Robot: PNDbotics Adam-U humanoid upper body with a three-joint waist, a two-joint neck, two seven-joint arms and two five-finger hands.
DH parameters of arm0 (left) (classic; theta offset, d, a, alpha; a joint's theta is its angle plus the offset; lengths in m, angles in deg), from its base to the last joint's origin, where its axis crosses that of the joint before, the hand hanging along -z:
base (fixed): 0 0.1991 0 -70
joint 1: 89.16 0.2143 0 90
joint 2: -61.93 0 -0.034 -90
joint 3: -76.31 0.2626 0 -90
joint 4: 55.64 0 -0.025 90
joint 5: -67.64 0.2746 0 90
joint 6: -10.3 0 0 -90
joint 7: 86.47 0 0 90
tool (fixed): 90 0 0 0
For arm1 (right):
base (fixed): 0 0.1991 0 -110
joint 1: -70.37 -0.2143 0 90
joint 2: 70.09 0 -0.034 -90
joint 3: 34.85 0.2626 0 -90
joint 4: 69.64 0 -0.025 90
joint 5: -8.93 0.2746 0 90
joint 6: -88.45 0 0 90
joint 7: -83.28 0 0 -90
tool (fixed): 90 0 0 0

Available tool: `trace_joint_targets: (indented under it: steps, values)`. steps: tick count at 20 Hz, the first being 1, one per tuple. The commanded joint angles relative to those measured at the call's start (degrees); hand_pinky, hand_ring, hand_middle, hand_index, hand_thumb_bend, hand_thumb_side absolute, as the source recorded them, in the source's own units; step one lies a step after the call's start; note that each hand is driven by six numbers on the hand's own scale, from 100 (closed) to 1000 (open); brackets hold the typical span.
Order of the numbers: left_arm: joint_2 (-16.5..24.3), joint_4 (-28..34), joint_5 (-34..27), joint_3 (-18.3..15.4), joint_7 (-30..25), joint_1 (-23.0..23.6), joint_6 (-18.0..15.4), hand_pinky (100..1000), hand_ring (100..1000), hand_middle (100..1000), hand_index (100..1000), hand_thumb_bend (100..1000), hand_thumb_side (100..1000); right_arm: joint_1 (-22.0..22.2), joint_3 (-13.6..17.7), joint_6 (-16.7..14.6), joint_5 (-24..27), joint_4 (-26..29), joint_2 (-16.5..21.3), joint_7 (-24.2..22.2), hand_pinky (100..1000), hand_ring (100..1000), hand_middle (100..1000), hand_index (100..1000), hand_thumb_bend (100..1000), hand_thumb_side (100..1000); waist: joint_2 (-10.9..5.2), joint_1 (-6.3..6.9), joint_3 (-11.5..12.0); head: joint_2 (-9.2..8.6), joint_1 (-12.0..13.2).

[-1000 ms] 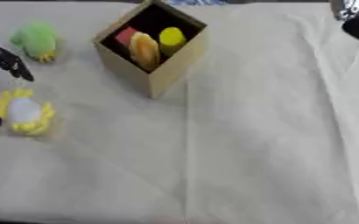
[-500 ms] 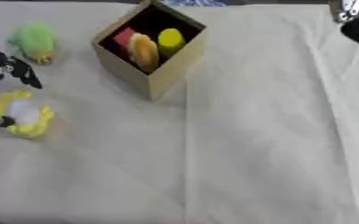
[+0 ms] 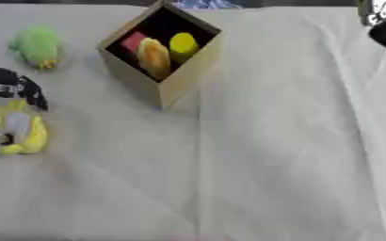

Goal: Pick up objects on the table and place them in the box.

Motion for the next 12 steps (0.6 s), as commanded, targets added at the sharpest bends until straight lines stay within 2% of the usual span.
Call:
trace_joint_targets:
  steps: [1, 6, 9, 12]
  values:
    - [0.9, 0.2, -0.1, -0.6, 0.0, -0.7, -0.5, 758, 690, 613, 670, 453, 110, -0.3, 1.0, 0.1, 0.6, 0.9, 0.5, 0.6, 938, 737, 671, 814, 100, 530, -0.8, -0.06, -0.1, -0.56, 0.3]
    - [3.4, 4.9, 0.1, -2.3, 5.4, 1.4, -0.4, 725, 636, 556, 605, 328, 120, 0.0, 1.2, 0.3, 0.6, 0.9, 0.4, 1.0, 939, 736, 670, 814, 100, 531, -0.7, 0.04, -0.1, -0.37, 0.2]
    - [5.7, 9.4, -0.1, -3.9, 7.6, 3.6, 0.5, 723, 635, 557, 605, 284, 124, 0.1, 1.3, 0.4, 0.6, 0.9, 0.2, 1.1, 940, 736, 670, 813, 100, 530, -0.69, 0.11, -0.1, -0.4, 0.2]
    - [8.0, 14.3, 0.0, -5.8, 8.7, 6.0, 2.1, 725, 643, 574, 622, 277, 118, 0.2, 1.3, 0.4, 0.6, 0.9, 0.2, 1.2, 940, 736, 670, 813, 100, 529, -0.68, 0.19, -0.1, -0.52, 0.1]
